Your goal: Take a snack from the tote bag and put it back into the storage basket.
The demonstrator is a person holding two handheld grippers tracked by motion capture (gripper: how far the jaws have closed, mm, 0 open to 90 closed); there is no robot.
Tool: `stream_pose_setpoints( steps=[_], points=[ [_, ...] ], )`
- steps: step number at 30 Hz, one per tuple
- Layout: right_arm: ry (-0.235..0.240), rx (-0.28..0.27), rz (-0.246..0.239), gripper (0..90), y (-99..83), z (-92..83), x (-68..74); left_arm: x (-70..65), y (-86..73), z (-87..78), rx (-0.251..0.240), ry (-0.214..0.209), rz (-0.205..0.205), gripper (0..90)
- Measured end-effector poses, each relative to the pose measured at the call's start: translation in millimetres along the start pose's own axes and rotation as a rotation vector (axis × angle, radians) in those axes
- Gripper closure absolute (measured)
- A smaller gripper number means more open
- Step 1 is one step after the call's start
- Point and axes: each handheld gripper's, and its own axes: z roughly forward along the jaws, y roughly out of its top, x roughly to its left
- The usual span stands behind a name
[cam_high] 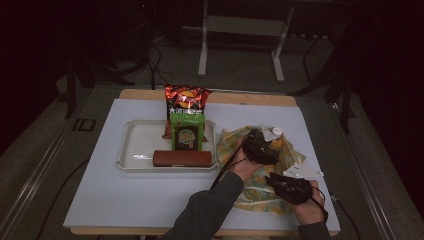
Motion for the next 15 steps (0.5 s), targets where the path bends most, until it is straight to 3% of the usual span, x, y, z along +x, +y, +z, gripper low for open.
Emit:
stream_pose_setpoints(
  steps=[11, 15],
  points=[
    [0.007, 0.0, 0.002, 73.0, -0.8, 0.0, -0.8, -1.9, 2.2, 17.8, 0.019, 0.046, -0.053, 27.0],
    [0.007, 0.0, 0.002, 73.0, -1.0, 0.0, -1.1, -2.3, 1.9, 20.8, 0.02, 0.04, -0.063, 30.2]
  ],
)
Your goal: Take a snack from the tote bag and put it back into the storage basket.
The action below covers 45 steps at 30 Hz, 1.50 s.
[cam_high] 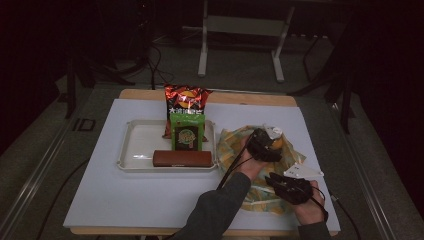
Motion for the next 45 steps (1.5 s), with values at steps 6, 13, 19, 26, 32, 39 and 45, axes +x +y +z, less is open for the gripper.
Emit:
stream_pose_setpoints(
  steps=[6, 13, 19, 26, 32, 39, 45],
  points=[
    [0.001, 0.0, 0.0, 73.0, -0.6, 0.2, -0.5, -1.6, -0.3, -0.3, -0.005, 0.011, 0.009, 32.8],
    [0.001, 0.0, 0.002, 73.0, -1.5, 0.0, -1.9, -1.2, 0.4, -2.5, 0.01, 0.012, 0.014, 33.2],
    [0.0, -0.005, 0.009, 73.1, -2.4, -0.8, -3.4, -0.1, 0.4, -8.1, 0.014, 0.017, 0.033, 33.3],
    [-0.003, 0.001, 0.007, 73.1, -2.9, -0.6, -4.2, 2.6, 1.6, -19.7, 0.008, 0.014, 0.046, 33.4],
    [-0.007, 0.001, 0.008, 73.1, -3.7, -0.2, -4.6, 3.3, 3.1, -30.1, 0.003, 0.0, 0.042, 33.4],
    [-0.012, -0.004, 0.009, 73.2, -4.0, -1.3, -5.7, 0.9, 3.5, -44.2, -0.001, -0.014, 0.071, 33.3],
    [-0.016, -0.004, 0.012, 73.3, -4.4, -1.8, -6.4, -0.2, 5.0, -58.4, -0.021, -0.041, 0.067, 33.4]
  ],
)
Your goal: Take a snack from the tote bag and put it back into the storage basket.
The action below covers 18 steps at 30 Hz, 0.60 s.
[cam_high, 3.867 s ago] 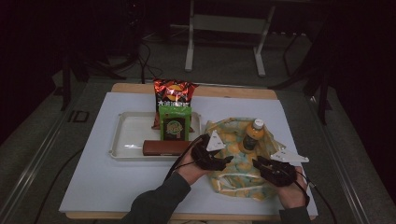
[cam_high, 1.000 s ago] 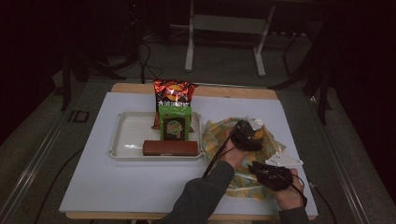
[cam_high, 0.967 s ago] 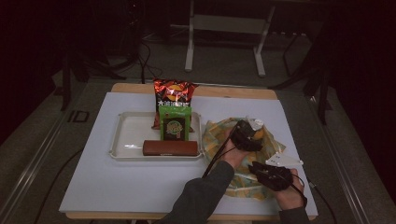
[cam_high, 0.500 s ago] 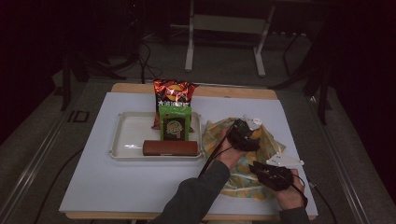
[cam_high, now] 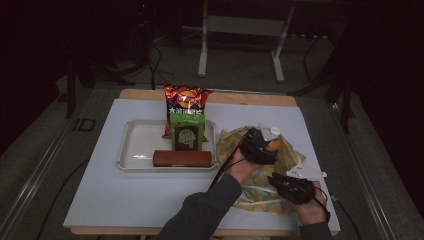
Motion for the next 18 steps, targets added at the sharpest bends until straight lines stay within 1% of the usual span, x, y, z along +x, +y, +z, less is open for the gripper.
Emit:
stream_pose_setpoints(
  steps=[5, 11, 14, 18],
  points=[
    [-0.002, -0.001, -0.004, 73.3, -0.4, 0.0, -0.9, -3.1, 2.0, -12.0, -0.002, -0.017, 0.018, 33.4],
    [0.0, -0.003, -0.002, 73.3, -0.8, 0.0, -1.5, -5.1, 0.8, -23.8, -0.014, -0.036, 0.017, 33.4],
    [-0.002, -0.003, -0.005, 73.3, -0.7, 0.1, -1.5, -3.3, 0.3, -29.1, -0.015, -0.042, 0.01, 33.3],
    [0.0, 0.003, -0.005, 73.3, -1.2, 0.5, -2.0, 2.6, -0.7, -35.5, -0.019, -0.052, -0.002, 33.3]
  ],
)
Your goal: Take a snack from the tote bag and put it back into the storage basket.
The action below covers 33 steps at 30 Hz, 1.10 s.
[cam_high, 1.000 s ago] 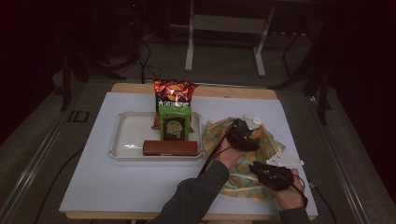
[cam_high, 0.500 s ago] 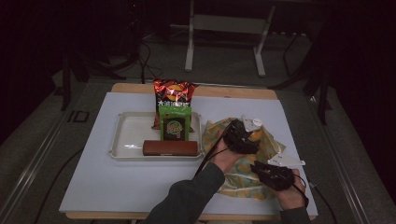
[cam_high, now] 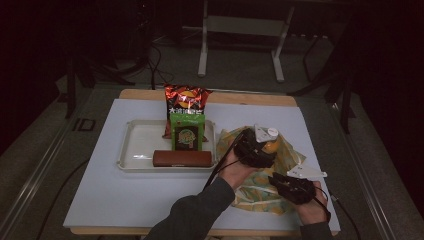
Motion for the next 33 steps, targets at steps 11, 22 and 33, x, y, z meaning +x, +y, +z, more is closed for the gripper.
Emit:
stream_pose_setpoints(
  steps=[11, 22, 33],
  points=[
    [-0.003, 0.005, 0.0, 73.3, -0.7, 0.3, -0.4, 16.2, -5.5, -24.0, -0.016, -0.014, -0.024, 33.3],
    [-0.005, 0.011, 0.001, 73.5, -1.7, 2.2, -0.4, 21.1, -17.2, -47.8, -0.038, -0.045, -0.054, 33.3],
    [-0.006, 0.015, 0.005, 73.6, -2.9, 2.7, -2.0, 21.5, -21.6, -64.8, -0.046, -0.064, -0.059, 33.3]
  ],
)
